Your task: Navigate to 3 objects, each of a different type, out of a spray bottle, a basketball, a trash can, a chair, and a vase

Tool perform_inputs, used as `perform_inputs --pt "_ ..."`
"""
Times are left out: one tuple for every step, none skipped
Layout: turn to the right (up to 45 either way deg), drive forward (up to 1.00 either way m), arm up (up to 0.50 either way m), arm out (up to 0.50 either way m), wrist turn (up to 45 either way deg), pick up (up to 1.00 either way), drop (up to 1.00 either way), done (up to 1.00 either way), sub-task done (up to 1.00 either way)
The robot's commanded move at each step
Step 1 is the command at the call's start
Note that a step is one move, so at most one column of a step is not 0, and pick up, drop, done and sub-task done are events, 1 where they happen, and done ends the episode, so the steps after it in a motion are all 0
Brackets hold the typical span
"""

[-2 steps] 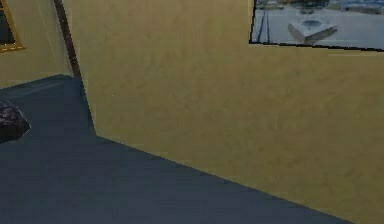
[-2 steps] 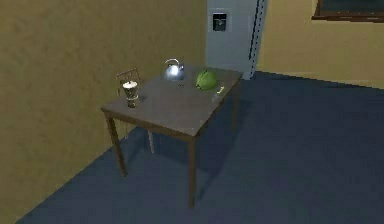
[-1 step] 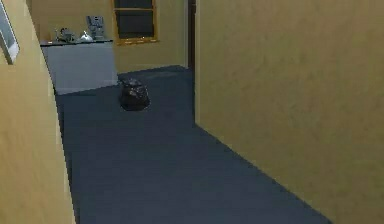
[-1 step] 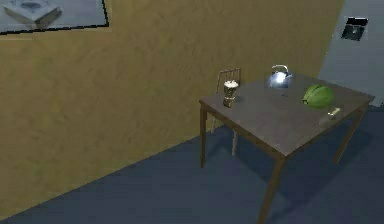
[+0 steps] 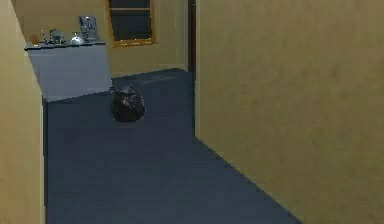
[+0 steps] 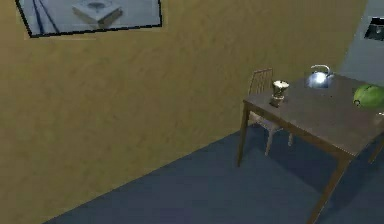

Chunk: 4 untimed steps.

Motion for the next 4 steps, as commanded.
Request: perform_inputs --pt "-33.0 0.00 0.00 0.00 0.0 0.00 0.00 0.00 0.00" --pt "0.0 1.00 0.00 0.00 0.0 0.00 0.00 0.00 0.00" --pt "0.0 1.00 0.00 0.00 0.0 0.00 0.00 0.00 0.00" --pt "0.0 1.00 0.00 0.00 0.0 0.00 0.00 0.00 0.00"
